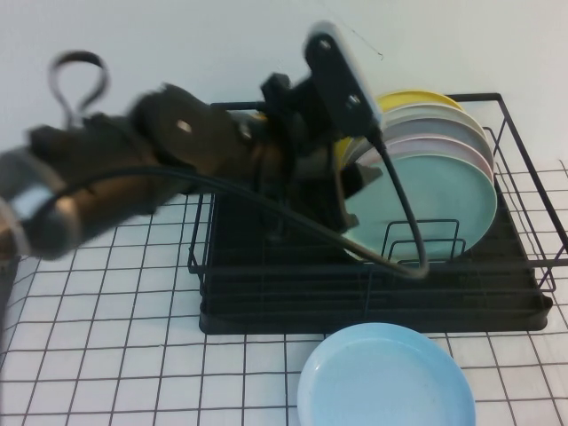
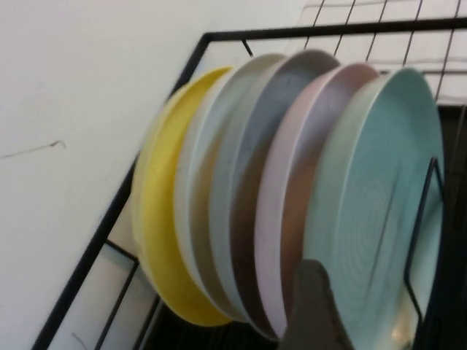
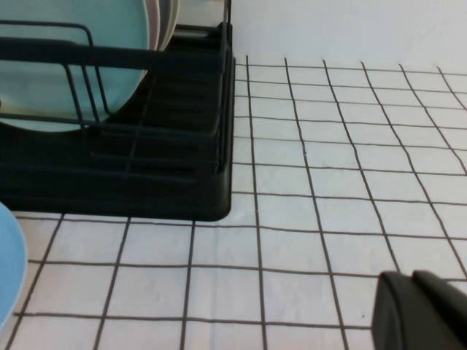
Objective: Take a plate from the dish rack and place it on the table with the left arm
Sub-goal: Grasp the plate from the shelf
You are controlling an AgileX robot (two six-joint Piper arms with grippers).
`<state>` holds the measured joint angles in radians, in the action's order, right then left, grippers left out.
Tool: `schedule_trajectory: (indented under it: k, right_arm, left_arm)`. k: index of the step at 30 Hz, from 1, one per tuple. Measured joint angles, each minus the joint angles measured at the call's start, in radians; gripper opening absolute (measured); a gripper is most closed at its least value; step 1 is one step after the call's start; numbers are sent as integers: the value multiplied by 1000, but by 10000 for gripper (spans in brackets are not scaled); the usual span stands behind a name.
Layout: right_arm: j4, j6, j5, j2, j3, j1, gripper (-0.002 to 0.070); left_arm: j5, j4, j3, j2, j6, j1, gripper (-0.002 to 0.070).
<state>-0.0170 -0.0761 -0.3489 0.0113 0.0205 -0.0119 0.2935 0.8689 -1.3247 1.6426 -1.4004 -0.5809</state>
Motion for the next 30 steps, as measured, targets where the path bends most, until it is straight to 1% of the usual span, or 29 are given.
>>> schedule_trajectory:
  k: [8, 13, 18, 21, 24, 25, 26, 28, 30]
  right_arm:
    - [0, 0, 0, 0, 0, 0, -2]
    - [0, 0, 0, 0, 0, 0, -2]
    - [0, 0, 0, 0, 0, 0, -2]
    - [0, 0, 0, 0, 0, 0, -2]
    - [0, 0, 0, 0, 0, 0, -2]
    - [0, 0, 0, 0, 0, 0, -2]
    - [0, 0, 0, 0, 0, 0, -2]
    - [0, 0, 0, 0, 0, 0, -2]
    - [0, 0, 0, 0, 0, 0, -2]
  left_arm:
    - [-228, -4, -10, 193, -160, -87, 382]
    - [-380, 3, -19, 236, -181, -116, 379]
    - [-411, 13, -21, 245, -181, -122, 362]
    - [-426, 22, -21, 245, -181, -122, 291]
    - [-445, 31, -23, 245, -181, -122, 135]
    - [-448, 34, -25, 245, -181, -122, 89]
    - [-450, 36, -25, 245, -181, -122, 58]
    - [-452, 37, -26, 245, -181, -122, 25]
    - [-452, 45, -26, 241, -181, -122, 13]
